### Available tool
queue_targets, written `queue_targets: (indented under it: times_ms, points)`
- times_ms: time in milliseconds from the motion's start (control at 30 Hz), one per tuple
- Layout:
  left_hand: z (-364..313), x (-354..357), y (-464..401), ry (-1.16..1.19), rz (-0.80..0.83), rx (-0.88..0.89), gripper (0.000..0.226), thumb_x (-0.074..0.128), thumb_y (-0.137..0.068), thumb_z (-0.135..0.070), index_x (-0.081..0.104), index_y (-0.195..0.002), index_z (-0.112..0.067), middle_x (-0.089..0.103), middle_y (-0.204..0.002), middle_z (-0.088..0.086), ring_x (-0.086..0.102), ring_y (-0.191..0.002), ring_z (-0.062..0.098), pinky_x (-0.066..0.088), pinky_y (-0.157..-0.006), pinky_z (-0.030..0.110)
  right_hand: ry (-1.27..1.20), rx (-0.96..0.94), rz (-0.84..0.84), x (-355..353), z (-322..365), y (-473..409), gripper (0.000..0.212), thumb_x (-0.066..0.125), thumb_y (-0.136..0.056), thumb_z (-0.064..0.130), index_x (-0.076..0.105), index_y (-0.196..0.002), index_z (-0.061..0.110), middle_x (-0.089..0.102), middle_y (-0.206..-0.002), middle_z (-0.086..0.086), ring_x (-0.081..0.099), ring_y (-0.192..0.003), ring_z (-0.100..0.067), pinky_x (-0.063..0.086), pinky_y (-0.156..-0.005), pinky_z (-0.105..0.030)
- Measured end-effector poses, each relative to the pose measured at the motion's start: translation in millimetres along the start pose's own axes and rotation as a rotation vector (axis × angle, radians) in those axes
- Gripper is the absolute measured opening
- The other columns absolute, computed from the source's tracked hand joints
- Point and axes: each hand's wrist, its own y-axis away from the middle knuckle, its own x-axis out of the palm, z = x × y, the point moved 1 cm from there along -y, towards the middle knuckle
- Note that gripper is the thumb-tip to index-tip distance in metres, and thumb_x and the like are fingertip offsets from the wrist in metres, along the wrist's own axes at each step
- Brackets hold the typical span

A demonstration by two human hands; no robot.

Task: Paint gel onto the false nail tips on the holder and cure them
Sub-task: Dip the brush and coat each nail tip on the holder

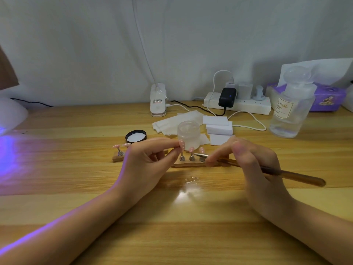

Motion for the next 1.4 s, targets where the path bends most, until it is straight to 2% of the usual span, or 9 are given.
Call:
queue_targets:
  times_ms: [200, 367, 567, 733, 933, 1100, 1300, 1400]
  points:
    - [-3.9, -1.7, 0.0, 0.014, 0.037, -0.027, 0.017, 0.068, -0.08, -0.015, 0.07, -0.096, -0.016, 0.069, -0.082, -0.004, 0.044, -0.051, 0.015, 0.04, -0.045, 0.029, 0.072, -0.041, 0.042, 4.9, -0.2, -3.2, 0.029, 0.035, -0.088, 0.03, 0.063, -0.087, 0.024, 0.067, -0.082, -0.002, 0.062, -0.083, -0.017, 0.048, -0.073, -0.036]
    - [-5.9, -1.6, 0.6, 0.011, 0.03, -0.053, 0.018, 0.063, -0.077, -0.017, 0.07, -0.094, -0.018, 0.067, -0.078, -0.006, 0.043, -0.051, 0.018, 0.038, -0.046, 0.03, 0.034, -0.033, -0.022, -0.7, -1.8, -0.6, 0.039, 0.03, -0.088, 0.031, 0.064, -0.071, 0.024, 0.065, -0.07, 0.006, 0.059, -0.071, -0.009, 0.044, -0.072, -0.031]
    - [-6.2, -2.1, 0.3, 0.024, 0.049, -0.064, 0.014, 0.069, -0.08, -0.015, 0.071, -0.093, -0.018, 0.067, -0.077, -0.007, 0.039, -0.05, 0.016, 0.035, -0.045, 0.024, 0.078, -0.052, 0.057, 4.2, -0.3, -2.7, 0.031, 0.034, -0.089, 0.029, 0.065, -0.085, 0.022, 0.066, -0.083, 0.008, 0.062, -0.083, -0.012, 0.047, -0.074, -0.03]
    - [-5.9, -1.4, 0.4, 0.015, 0.035, -0.073, 0.017, 0.068, -0.077, -0.013, 0.07, -0.088, -0.025, 0.067, -0.078, -0.009, 0.039, -0.05, 0.017, 0.034, -0.045, 0.021, 0.006, -0.028, -0.009, 0.7, -2.2, -0.4, 0.04, 0.031, -0.088, 0.03, 0.064, -0.068, 0.023, 0.065, -0.066, 0.005, 0.059, -0.068, -0.004, 0.043, -0.068, -0.027]
    - [-6.3, -2.0, 0.1, 0.028, 0.048, -0.064, 0.016, 0.068, -0.077, -0.014, 0.071, -0.09, -0.022, 0.067, -0.075, -0.005, 0.039, -0.05, 0.019, 0.034, -0.045, 0.025, 0.057, -0.038, 0.054, 4.3, -0.9, -2.5, 0.032, 0.035, -0.088, 0.028, 0.065, -0.084, 0.02, 0.067, -0.081, 0.003, 0.062, -0.081, -0.011, 0.047, -0.073, -0.023]
    - [-7.3, -2.2, 0.1, 0.009, 0.039, -0.056, 0.017, 0.063, -0.077, -0.019, 0.069, -0.092, -0.023, 0.066, -0.075, -0.008, 0.043, -0.052, 0.019, 0.037, -0.045, 0.028, -0.029, -0.02, 0.014, 1.0, -2.4, -0.3, 0.04, 0.031, -0.089, 0.027, 0.065, -0.069, 0.018, 0.065, -0.068, 0.005, 0.06, -0.07, -0.001, 0.043, -0.066, -0.014]
    - [-5.8, -0.5, -1.6, -0.038, 0.041, -0.023, 0.016, 0.065, -0.077, -0.014, 0.07, -0.093, -0.015, 0.07, -0.082, -0.004, 0.048, -0.056, 0.006, 0.04, -0.05, 0.016, -0.021, 0.004, 0.049, 2.9, -1.1, -2.0, 0.036, 0.034, -0.089, 0.027, 0.067, -0.082, 0.014, 0.067, -0.08, 0.008, 0.059, -0.077, 0.003, 0.041, -0.069, -0.008]
    - [-4.7, 0.1, -1.7, -0.027, 0.036, -0.018, 0.018, 0.065, -0.077, -0.013, 0.069, -0.093, -0.017, 0.069, -0.083, -0.007, 0.051, -0.06, 0.001, 0.041, -0.053, 0.012, -0.039, 0.031, 0.064, 3.4, -3.1, 0.0, 0.04, 0.033, -0.088, 0.029, 0.067, -0.075, 0.013, 0.067, -0.075, 0.005, 0.06, -0.074, 0.001, 0.041, -0.067, -0.009]
